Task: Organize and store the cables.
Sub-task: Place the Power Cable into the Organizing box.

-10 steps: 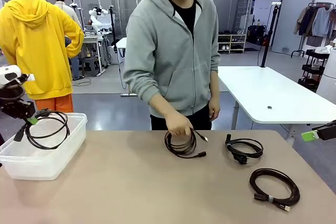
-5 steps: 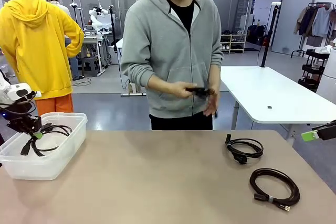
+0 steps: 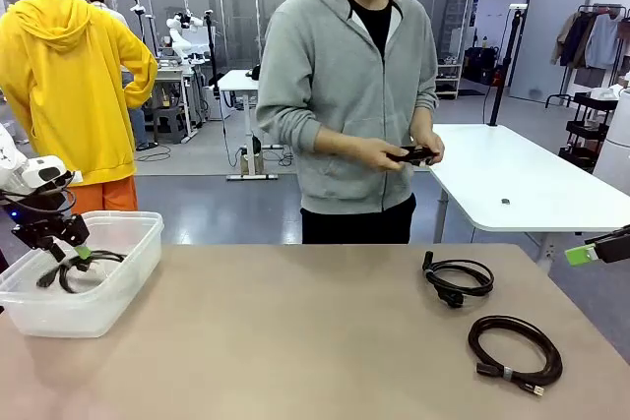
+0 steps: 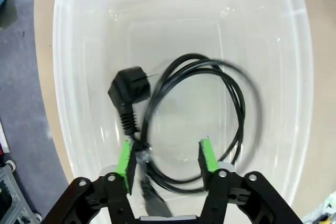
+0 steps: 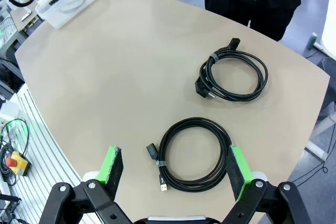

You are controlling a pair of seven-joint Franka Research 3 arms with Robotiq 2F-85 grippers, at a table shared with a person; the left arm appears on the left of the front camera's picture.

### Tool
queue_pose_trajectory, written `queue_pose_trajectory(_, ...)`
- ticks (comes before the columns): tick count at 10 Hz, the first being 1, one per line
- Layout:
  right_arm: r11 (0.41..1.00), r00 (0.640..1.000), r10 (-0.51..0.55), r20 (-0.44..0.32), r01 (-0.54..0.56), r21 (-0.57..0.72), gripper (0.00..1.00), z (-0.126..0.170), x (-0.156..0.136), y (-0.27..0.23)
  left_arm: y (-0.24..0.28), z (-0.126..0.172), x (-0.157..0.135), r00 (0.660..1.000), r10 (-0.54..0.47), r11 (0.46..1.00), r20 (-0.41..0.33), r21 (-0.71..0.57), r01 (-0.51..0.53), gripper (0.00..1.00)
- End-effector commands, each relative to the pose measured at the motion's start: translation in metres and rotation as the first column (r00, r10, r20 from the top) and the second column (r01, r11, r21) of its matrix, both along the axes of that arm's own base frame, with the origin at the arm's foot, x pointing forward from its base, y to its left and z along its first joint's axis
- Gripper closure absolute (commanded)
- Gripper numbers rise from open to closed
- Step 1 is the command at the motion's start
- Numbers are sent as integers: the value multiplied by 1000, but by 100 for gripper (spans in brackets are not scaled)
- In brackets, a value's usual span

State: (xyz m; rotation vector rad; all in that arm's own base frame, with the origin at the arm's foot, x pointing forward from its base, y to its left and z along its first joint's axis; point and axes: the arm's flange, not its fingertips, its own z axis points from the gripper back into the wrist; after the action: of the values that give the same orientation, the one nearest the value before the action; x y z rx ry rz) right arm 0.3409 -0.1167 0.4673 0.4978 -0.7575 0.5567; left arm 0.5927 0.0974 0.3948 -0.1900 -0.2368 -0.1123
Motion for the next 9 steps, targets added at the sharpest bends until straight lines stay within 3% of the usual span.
queue_pose_trajectory(1, 1000, 1000, 15, 17, -15, 6, 0, -1, 1, -2, -3, 5, -1, 1000, 28, 999, 13, 20, -28, 0)
queue_pose_trajectory(6, 1000, 1000, 15, 17, -15, 6, 0, -1, 1, -2, -19, 28, -10, 998, 44, 998, 52, 31, -46, 0)
queue_pose_trajectory(9, 1000, 1000, 15, 17, -15, 6, 0, -1, 1, -2, -9, 15, 0, 1000, 19, 1000, 21, 19, -19, 0)
